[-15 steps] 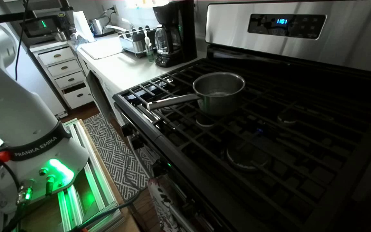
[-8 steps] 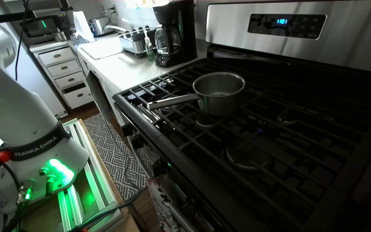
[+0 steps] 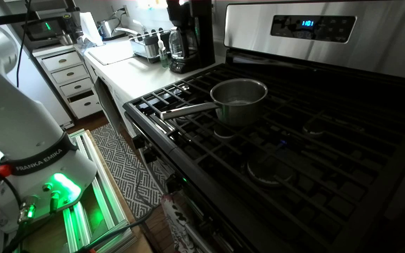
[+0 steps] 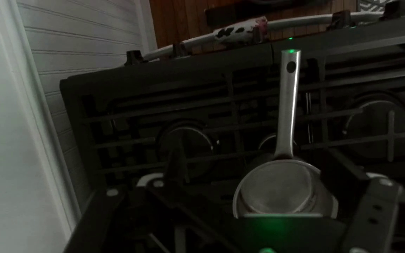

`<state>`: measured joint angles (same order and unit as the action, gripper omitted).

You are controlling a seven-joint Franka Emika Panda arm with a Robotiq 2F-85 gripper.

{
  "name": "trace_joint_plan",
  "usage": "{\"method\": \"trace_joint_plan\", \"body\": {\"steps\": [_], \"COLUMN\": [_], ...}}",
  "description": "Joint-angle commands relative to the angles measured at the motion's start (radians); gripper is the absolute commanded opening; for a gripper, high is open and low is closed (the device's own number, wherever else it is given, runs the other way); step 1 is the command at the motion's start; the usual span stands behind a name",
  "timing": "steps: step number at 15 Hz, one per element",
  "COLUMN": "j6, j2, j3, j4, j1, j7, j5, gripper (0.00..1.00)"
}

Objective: Move the silver pot to the left

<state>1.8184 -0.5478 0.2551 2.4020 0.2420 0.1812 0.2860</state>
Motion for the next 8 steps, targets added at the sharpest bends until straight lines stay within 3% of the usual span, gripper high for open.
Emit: {"method": "trace_joint_plan", "body": {"steps": [1,4,8], "j6": [-0.002,-0.002,-0.014], "j2": [0.007,0.008,0.174], "j3": [0.002,0.002,0.019], "j4": [-0.001,-0.001,-0.007], "j1": [-0.001,-0.002,-0.045], "j7": [0.003,0.005,0.07], "j5": [0.0,0.0,-0.052], "gripper": [1.0,1.0,1.0]}}
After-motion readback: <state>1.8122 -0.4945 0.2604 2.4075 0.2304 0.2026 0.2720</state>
